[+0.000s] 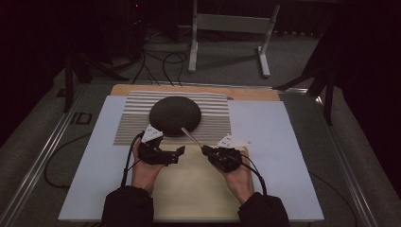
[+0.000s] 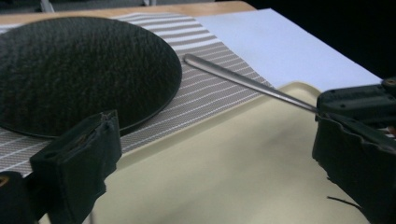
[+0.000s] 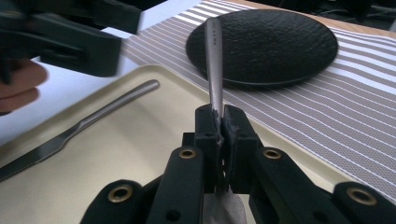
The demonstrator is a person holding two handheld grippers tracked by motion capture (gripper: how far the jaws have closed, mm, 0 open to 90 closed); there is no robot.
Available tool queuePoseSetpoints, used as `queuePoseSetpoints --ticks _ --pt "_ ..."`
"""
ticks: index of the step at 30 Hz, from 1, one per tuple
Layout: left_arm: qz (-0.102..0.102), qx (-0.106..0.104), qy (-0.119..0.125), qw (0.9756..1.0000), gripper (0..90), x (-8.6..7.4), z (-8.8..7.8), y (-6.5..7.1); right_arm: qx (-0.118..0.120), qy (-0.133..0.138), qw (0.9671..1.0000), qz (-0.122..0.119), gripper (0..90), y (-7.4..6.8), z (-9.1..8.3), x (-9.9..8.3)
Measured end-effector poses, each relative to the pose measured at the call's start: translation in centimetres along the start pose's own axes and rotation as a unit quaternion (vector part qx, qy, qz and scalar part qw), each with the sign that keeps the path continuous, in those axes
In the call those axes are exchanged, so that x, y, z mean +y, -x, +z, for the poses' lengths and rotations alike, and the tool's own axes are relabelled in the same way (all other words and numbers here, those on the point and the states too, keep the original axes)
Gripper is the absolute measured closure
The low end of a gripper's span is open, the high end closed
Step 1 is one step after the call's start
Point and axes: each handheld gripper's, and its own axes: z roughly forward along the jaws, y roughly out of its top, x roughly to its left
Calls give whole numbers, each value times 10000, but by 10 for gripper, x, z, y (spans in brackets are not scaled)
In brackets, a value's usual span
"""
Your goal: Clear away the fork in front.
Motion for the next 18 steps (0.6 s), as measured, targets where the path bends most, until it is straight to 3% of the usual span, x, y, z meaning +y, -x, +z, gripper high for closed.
queuePoseSetpoints --ticks 4,5,11,15,18 --pt "-195 61 -47 9998 117 2 6 4 20 2 10000 -79 858 -5 2 0" --pt "-383 -2 -31 9993 117 3 10 5 31 -4 10000 -85 858 -7 2 0" --pt "-563 -206 -112 9981 351 6 18 11 110 21 9998 -179 858 -13 5 -1" --pt "-811 -317 -108 9961 409 7 22 13 115 66 9998 -171 858 -16 5 -2" --pt "-870 -451 -123 9951 467 7 25 15 143 84 9997 -155 858 -16 5 -1"
